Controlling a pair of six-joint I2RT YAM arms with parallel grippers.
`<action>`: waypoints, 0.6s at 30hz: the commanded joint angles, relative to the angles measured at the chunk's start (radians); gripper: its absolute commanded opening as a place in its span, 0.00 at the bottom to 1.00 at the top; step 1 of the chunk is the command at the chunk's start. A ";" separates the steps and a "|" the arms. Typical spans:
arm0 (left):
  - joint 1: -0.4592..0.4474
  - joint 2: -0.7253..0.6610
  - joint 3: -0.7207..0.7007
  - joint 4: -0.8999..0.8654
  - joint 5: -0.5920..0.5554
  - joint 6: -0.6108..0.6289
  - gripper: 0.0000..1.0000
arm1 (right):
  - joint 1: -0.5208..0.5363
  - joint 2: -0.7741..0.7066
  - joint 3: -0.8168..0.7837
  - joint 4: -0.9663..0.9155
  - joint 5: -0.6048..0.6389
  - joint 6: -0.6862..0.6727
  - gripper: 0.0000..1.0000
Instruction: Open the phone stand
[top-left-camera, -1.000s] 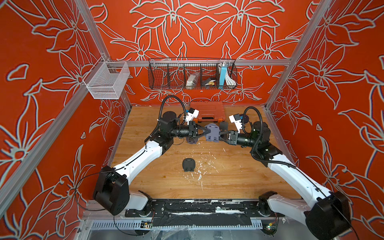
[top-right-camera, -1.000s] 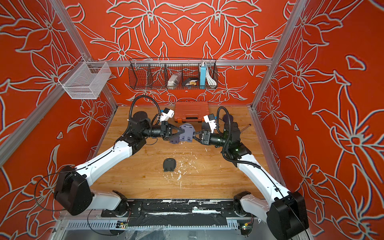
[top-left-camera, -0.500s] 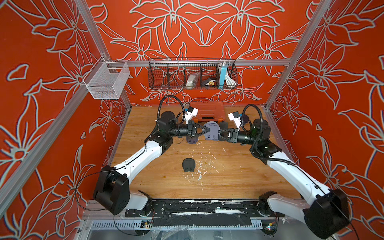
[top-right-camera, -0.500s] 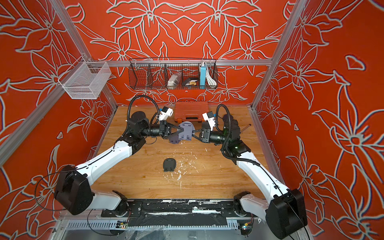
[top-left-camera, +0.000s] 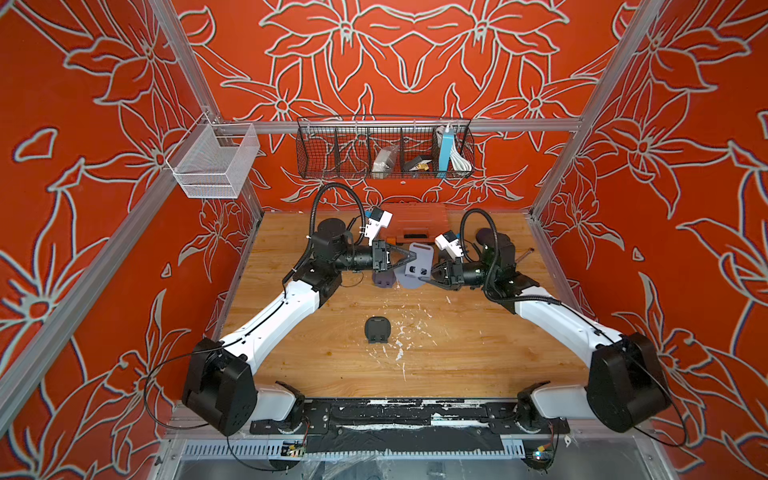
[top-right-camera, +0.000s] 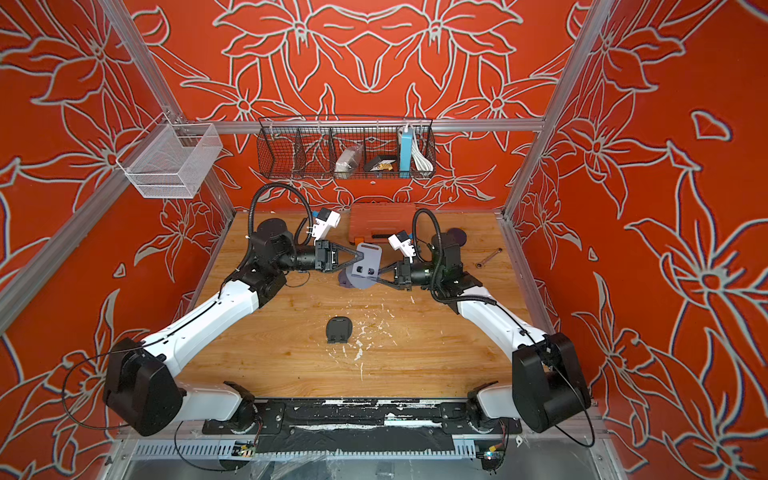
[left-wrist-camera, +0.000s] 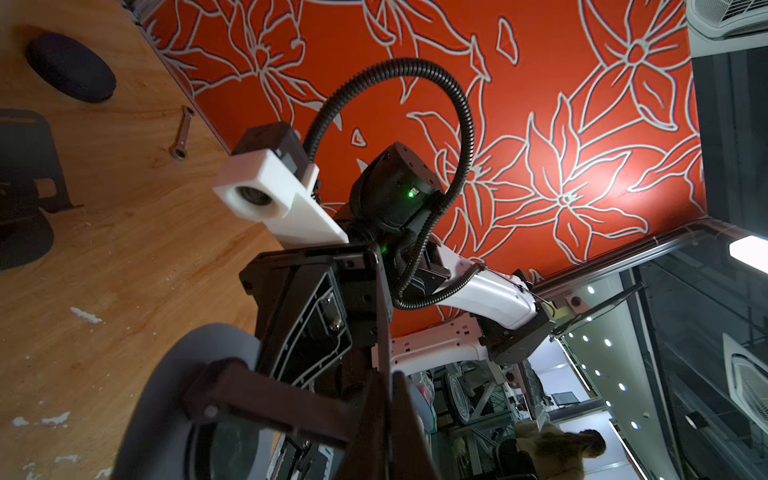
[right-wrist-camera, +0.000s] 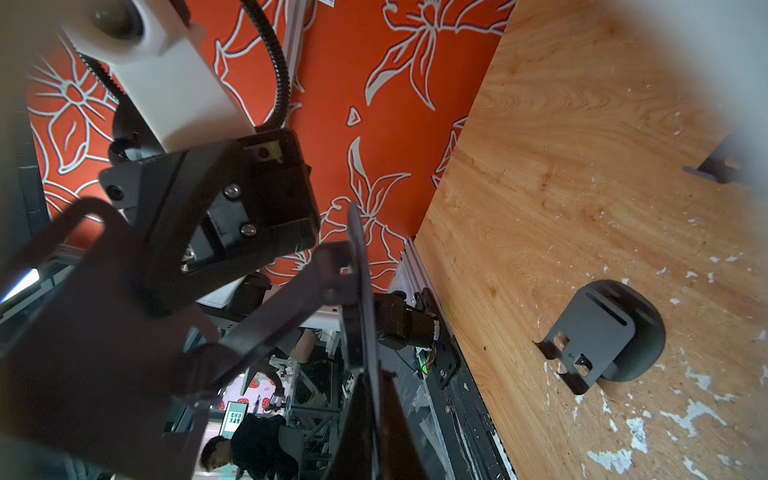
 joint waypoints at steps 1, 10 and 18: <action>-0.005 -0.114 0.099 0.389 -0.052 0.120 0.00 | 0.027 0.054 -0.087 -0.182 0.086 0.054 0.00; -0.005 -0.128 -0.039 0.346 -0.229 0.468 0.00 | 0.027 -0.023 -0.084 -0.170 0.126 0.139 0.00; -0.006 -0.030 -0.008 0.227 -0.090 0.485 0.00 | 0.014 -0.072 -0.037 -0.196 0.114 0.169 0.00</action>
